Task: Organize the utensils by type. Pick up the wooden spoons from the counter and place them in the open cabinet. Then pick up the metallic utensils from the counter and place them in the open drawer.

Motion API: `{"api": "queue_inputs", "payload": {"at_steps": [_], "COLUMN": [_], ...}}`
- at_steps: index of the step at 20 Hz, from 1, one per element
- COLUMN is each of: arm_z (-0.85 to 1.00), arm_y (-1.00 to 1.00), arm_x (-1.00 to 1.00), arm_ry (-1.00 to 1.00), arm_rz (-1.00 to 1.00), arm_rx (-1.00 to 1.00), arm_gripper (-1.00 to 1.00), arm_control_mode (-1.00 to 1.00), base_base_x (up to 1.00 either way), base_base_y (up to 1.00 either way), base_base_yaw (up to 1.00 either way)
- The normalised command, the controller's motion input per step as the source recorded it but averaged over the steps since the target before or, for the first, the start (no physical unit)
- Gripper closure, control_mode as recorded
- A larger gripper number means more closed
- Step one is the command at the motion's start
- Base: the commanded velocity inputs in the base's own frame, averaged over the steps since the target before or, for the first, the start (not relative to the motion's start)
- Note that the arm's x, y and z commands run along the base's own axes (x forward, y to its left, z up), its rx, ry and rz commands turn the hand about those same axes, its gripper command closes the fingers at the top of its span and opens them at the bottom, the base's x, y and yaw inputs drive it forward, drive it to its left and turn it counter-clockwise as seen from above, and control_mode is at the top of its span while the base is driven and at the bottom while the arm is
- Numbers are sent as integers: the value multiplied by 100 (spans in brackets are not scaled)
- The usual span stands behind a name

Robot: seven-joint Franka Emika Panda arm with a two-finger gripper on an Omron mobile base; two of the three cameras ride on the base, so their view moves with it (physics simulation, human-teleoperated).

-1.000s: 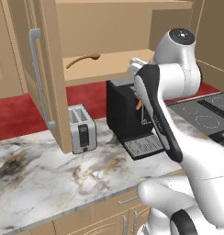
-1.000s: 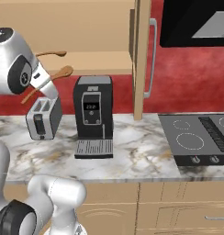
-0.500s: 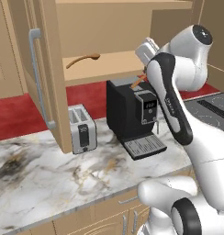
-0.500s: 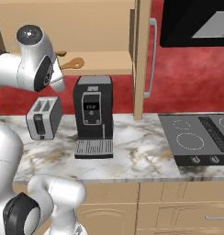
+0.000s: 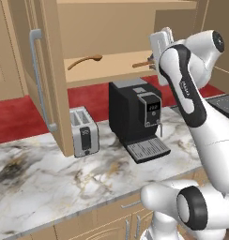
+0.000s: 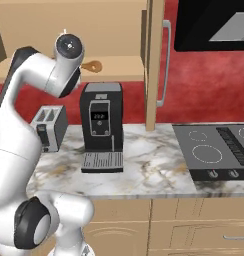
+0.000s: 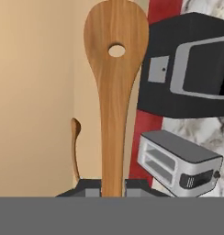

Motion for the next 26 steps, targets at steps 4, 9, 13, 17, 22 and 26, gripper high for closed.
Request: {"api": "queue_inputs", "payload": {"at_steps": [4, 9, 13, 17, 22, 26], "arm_z": [9, 14, 6, 8, 0, -4], "arm_y": [0, -1, -3, 0, 0, 4], "arm_x": [70, 67, 48, 45, 48, 37], "arm_ry": [-4, 0, 0, 0, 0, 1], "arm_rz": [-12, -4, 0, 0, 0, 0], "arm_rx": [18, 11, 3, 2, 0, 0], "arm_gripper": [100, 100, 100, 100, 100, 100], "arm_control_mode": [-100, -100, -100, -100, -100, -100], "base_base_x": [0, 0, 0, 0, 0, 0], "base_base_y": [0, 0, 0, 0, 0, 0], "base_base_yaw": [0, 0, 0, 0, 0, 0]}}
